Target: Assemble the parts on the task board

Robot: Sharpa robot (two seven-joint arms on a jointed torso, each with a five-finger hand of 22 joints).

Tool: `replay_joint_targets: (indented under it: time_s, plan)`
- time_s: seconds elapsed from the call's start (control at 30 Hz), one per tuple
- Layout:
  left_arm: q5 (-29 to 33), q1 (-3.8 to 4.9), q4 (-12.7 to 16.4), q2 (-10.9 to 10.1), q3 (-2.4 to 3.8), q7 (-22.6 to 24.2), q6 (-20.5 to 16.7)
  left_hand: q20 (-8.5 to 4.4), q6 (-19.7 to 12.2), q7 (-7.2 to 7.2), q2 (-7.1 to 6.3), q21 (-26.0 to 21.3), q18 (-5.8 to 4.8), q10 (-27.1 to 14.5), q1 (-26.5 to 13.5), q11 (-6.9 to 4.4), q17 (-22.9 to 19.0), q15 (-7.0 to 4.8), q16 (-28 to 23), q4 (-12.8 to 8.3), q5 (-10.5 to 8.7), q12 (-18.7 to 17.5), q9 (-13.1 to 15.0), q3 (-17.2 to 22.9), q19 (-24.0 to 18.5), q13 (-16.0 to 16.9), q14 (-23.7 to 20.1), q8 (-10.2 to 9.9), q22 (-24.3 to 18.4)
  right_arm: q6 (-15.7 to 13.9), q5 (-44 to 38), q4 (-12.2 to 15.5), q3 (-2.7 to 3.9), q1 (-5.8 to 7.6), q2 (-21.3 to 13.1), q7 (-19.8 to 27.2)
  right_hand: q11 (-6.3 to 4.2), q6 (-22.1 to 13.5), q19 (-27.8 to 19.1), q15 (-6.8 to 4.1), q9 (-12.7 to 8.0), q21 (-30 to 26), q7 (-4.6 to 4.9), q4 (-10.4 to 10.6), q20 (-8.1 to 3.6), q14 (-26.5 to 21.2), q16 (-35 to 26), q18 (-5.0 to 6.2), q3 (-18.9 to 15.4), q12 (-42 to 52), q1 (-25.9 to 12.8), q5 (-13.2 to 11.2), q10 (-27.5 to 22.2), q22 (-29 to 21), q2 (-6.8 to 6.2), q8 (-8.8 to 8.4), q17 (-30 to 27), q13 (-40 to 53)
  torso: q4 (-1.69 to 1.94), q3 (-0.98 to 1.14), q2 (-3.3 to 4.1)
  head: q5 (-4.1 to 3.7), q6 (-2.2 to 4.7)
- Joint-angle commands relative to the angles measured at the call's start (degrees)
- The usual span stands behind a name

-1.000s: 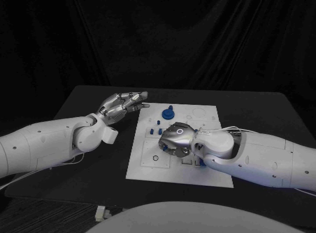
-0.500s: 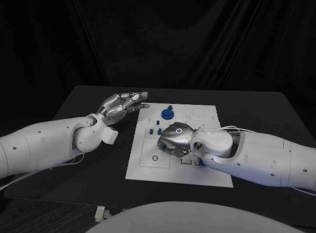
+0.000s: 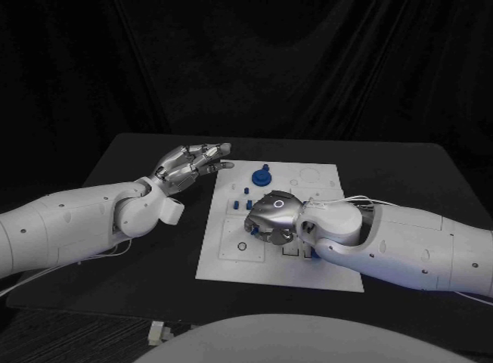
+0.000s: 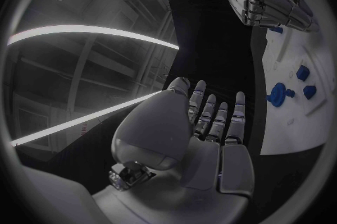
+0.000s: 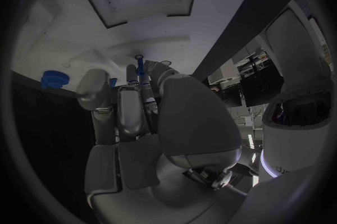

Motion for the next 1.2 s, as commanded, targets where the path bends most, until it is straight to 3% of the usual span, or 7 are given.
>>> replay_joint_targets:
  time_s: [0.03,0.17,0.3,0.57,0.7,0.87,1.2]
  plan:
    - [0.44,-0.08,0.02,0.18,0.06,2.17,0.86,0.09,-0.10,0.36,0.09,0.18,0.77,-0.13,0.50,0.46,0.08,-0.06,0.22,0.10,-0.03,0.28,-0.07,0.37,0.44,0.05,0.44,0.27,-0.09,1.75,-0.02,-0.02,-0.12,-0.21,0.07,-0.14,0.17,-0.64,-0.47,-0.03,-0.21,-0.28,-0.27,0.13,-0.07,-0.25,-0.37,0.84,-0.40,-0.37,-0.54,-0.64,-0.48,6.78,-0.48,-0.51,-0.10,-0.03,-0.01,0.00,-0.03,0.03,-0.01]
    - [0.44,-0.09,-0.04,0.23,0.06,2.05,0.90,0.09,-0.12,0.37,0.16,0.19,0.75,-0.17,0.48,0.47,0.07,-0.05,0.25,0.17,-0.07,0.28,-0.07,0.46,0.49,0.05,0.43,0.27,-0.12,2.02,-0.02,-0.09,-0.12,-0.21,0.10,-0.21,0.28,-1.06,-0.73,0.01,-0.42,-0.98,-0.64,0.54,-0.06,-0.52,-0.77,0.93,-0.73,-0.79,-1.21,-2.10,-1.23,6.61,-1.02,-0.90,-0.58,-0.11,0.00,0.01,-0.03,0.09,-0.01]
    - [0.44,-0.10,-0.11,0.24,0.06,1.86,0.92,0.09,-0.12,0.37,0.16,0.19,0.75,-0.17,0.48,0.47,0.07,-0.05,0.25,0.17,-0.07,0.28,-0.07,0.46,0.49,0.05,0.43,0.27,-0.12,2.00,-0.02,-0.14,-0.12,-0.21,0.11,-0.10,0.50,-1.80,-1.09,0.21,-0.73,-2.05,-1.52,1.76,0.13,-0.88,-1.23,1.04,-1.90,-1.19,-2.80,-6.13,-2.35,6.36,-1.86,-1.51,-1.10,-0.07,0.01,0.01,0.00,0.06,-0.01]
    - [0.44,-0.12,-0.16,0.26,0.06,1.76,0.95,0.09,-0.12,0.37,0.16,0.19,0.75,-0.17,0.48,0.47,0.07,-0.05,0.25,0.17,-0.07,0.28,-0.07,0.46,0.49,0.05,0.43,0.27,-0.12,1.59,-0.02,-0.18,-0.12,-0.22,0.04,-0.33,0.68,-1.97,-1.34,0.33,-0.85,-2.87,-1.91,2.21,0.23,-1.16,-1.62,1.14,-2.58,-1.42,-3.24,-7.42,-3.36,6.18,-2.28,-1.72,-1.57,0.02,0.01,0.02,-0.02,0.12,-0.01]
    - [0.44,-0.13,-0.18,0.27,0.06,1.73,0.96,0.09,-0.12,0.37,0.16,0.19,0.75,-0.17,0.48,0.47,0.07,-0.05,0.25,0.17,-0.07,0.28,-0.07,0.46,0.49,0.05,0.43,0.27,-0.12,0.26,-0.02,-0.23,-0.12,-0.22,-0.02,0.18,-0.02,1.46,-1.10,-0.09,0.09,-2.59,-0.82,1.69,0.02,-1.04,-1.28,1.13,-1.86,-0.57,-1.72,-4.24,-2.41,6.34,-1.00,0.18,-1.20,0.52,0.00,0.02,-0.02,0.09,-0.01]
    - [0.44,-0.14,-0.22,0.28,0.06,1.72,0.96,0.09,-0.15,0.39,0.18,0.19,0.74,-0.22,0.47,0.48,0.06,-0.04,0.28,0.21,-0.11,0.26,-0.08,0.53,0.53,0.04,0.42,0.27,-0.14,-1.45,-0.02,-0.24,-0.12,-0.22,-0.09,0.96,-0.73,4.80,-0.34,-0.66,1.27,-1.11,-1.00,0.42,-0.54,-0.56,-0.56,0.87,-0.88,0.70,0.20,0.61,0.22,6.84,0.29,2.14,-0.42,1.06,0.01,0.00,-0.04,0.14,-0.01]
    - [0.44,-0.15,-0.22,0.25,0.06,1.58,0.98,0.09,-0.15,0.39,0.18,0.19,0.74,-0.22,0.47,0.48,0.06,-0.04,0.28,0.21,-0.11,0.26,-0.08,0.53,0.53,0.04,0.42,0.27,-0.14,-1.60,-0.02,-0.26,-0.12,-0.22,-0.31,1.11,-0.26,3.55,-0.49,-0.37,1.34,-1.52,-0.43,0.16,-0.50,-0.87,-1.08,0.84,-1.45,0.49,-0.42,0.16,0.44,6.78,-0.87,1.42,-1.03,1.00,0.01,0.00,-0.01,0.22,-0.01]
